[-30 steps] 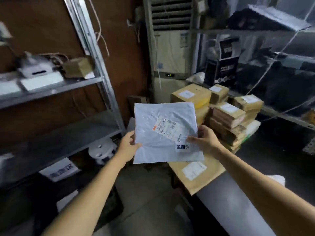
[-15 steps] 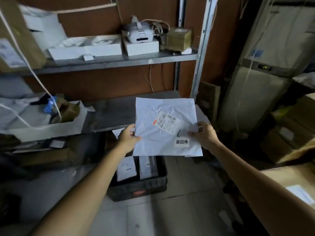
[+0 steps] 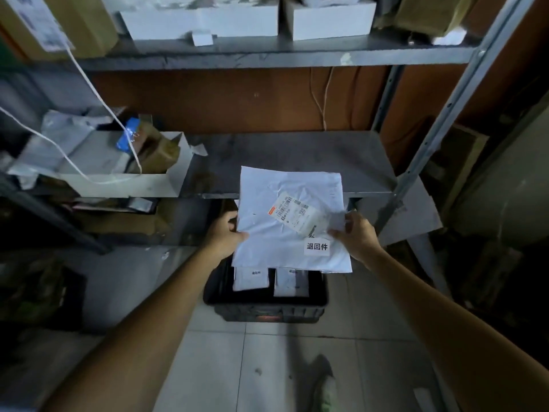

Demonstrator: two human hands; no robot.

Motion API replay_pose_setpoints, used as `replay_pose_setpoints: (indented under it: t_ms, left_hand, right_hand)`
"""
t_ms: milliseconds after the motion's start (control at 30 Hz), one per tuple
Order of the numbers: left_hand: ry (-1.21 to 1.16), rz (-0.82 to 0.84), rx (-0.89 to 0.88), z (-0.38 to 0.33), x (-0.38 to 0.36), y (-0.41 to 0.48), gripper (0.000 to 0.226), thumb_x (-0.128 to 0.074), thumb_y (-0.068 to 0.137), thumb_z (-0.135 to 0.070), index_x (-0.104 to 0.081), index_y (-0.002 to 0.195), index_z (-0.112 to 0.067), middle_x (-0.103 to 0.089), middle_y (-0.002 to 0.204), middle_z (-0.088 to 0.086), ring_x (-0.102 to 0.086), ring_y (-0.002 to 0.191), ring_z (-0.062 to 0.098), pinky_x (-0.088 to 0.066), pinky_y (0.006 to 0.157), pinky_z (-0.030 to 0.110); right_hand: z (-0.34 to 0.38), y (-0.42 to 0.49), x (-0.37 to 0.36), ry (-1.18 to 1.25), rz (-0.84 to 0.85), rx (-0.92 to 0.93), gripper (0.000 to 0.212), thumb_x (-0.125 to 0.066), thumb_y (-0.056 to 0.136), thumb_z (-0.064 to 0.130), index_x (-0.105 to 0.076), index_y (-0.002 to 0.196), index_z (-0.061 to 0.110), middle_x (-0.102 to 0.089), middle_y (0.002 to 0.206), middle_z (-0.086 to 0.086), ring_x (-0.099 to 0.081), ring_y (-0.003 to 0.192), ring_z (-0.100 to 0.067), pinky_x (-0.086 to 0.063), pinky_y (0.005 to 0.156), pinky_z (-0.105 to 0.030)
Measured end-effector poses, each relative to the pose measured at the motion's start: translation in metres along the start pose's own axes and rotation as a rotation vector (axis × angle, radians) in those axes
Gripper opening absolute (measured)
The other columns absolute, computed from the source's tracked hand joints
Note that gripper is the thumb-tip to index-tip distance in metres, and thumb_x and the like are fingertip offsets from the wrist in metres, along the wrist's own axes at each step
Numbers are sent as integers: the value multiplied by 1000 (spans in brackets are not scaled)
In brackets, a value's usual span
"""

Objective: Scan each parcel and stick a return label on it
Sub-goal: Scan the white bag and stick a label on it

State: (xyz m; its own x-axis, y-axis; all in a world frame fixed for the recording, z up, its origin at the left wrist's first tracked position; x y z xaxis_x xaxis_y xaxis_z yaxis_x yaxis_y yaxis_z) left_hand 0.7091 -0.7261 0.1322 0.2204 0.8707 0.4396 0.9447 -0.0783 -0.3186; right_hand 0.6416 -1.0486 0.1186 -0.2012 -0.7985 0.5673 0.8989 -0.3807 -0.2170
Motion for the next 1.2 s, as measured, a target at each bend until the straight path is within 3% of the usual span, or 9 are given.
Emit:
replay_pose_setpoints:
  t_ms: [100,200,367,467,667,833,967,1100,1200]
  left_hand:
    - [26,-28,57,21,-8,37,59,-71,83,-3,-48,136,-15,-60,99,1,-61,89,20,-52,80,35]
    - [39,-52,91,57,-18,77,56,-70,83,-2,-51,134,-15,-64,112,9,-61,94,23,-50,80,33]
    - [89,-20,150,142,-43,138,52,-70,81,1,-54,130,-10,-64,123,10,-62,109,29,-51,95,42]
    - [72,21,177,200,-61,179,52,-69,81,7,-53,129,-4,-64,123,14,-62,107,28,-53,88,35]
    - [76,60,220,331,-110,271,51,-66,81,11,-52,129,-1,-65,118,20,-62,108,36,-50,96,50]
    - [111,124,260,439,-161,334,49,-66,84,4,-53,129,-9,-66,111,12,-63,98,27,-51,87,38]
    - [117,158,299,504,-192,376,47,-64,84,5,-53,128,-7,-64,107,10,-62,100,28,-51,90,42]
    - [139,165,313,542,-215,396,44,-63,83,6,-54,125,-6,-64,108,9,-61,93,21,-48,78,30]
    - [168,182,288,555,-229,401,44,-62,82,5,-55,125,-5,-67,114,8,-63,99,22,-52,83,33]
  right_hand:
    - [-13,40,-27,-20,64,-25,50,-81,81,28,-56,120,9,-68,109,-7,-66,91,-22,-58,82,-34]
    - [-29,74,-62,-17,92,-8,51,-81,81,24,-56,122,8,-65,106,0,-61,82,-12,-49,68,-14]
    - [-90,118,-137,-69,165,-112,51,-81,81,27,-57,123,12,-69,112,-7,-65,97,-24,-53,81,-32]
    - [-133,147,-186,-110,184,-164,48,-81,80,30,-59,117,10,-68,105,-6,-60,86,-21,-44,71,-26]
    - [-234,206,-290,-137,159,-215,45,-82,78,31,-59,111,12,-64,95,0,-57,81,-18,-39,68,-25]
    - [-326,243,-367,-167,153,-264,47,-83,78,29,-60,113,9,-63,95,0,-58,81,-17,-41,69,-25]
    - [-381,270,-414,-191,159,-303,46,-84,77,28,-62,114,10,-61,90,3,-58,80,-16,-40,67,-22]
    - [-417,297,-447,-284,197,-299,52,-81,79,30,-59,122,13,-68,107,-4,-65,97,-26,-49,77,-29]
    - [-435,308,-457,-294,201,-310,50,-81,80,29,-58,123,15,-69,109,-3,-61,85,-18,-44,69,-25]
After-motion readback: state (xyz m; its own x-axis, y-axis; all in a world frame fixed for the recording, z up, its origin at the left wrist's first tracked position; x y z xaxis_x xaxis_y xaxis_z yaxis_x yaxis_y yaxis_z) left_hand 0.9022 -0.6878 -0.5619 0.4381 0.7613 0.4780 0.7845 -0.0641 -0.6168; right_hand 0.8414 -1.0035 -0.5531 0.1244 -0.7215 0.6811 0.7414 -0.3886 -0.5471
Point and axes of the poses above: each hand's wrist, its own y-axis towards the middle knuckle, its own x-axis out of the back of the hand, z = x × y, the point moved 7 cm from there along y, towards the middle knuckle
